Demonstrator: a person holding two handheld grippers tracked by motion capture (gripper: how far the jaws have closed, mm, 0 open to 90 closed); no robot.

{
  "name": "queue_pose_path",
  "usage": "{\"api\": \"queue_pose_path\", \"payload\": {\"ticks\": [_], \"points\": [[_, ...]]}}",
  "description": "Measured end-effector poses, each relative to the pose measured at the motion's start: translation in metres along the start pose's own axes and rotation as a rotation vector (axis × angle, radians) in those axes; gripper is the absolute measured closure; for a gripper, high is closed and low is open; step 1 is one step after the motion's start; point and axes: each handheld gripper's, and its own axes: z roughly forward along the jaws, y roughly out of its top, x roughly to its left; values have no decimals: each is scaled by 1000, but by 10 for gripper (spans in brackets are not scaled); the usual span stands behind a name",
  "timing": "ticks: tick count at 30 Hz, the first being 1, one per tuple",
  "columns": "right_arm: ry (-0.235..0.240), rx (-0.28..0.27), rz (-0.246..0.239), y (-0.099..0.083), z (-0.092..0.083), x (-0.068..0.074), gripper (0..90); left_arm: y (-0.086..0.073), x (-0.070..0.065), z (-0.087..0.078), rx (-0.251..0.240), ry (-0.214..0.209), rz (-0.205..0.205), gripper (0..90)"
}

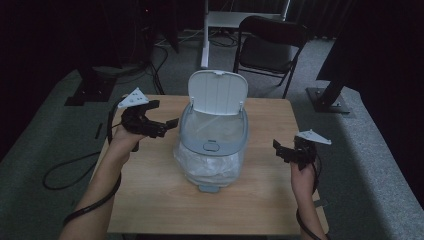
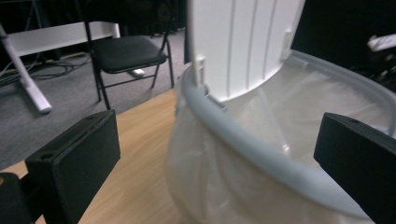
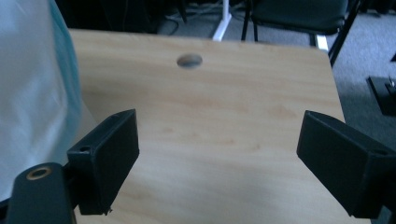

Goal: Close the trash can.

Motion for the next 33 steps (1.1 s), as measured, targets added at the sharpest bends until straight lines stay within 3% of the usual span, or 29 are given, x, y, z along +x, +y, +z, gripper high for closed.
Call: {"api": "queue_pose_path", "payload": {"ticks": [4,21,33], "points": [[15,-23,-2,15,-1,4,122,-9,6,-4,-3,10,-32,13],[99,-98,-2,72,-2,18,123,-55,21,-4,68,84,-83,13],[154,-131,-17,111,8,37,123,-92,35,-4,113,145,-141,13]]}}
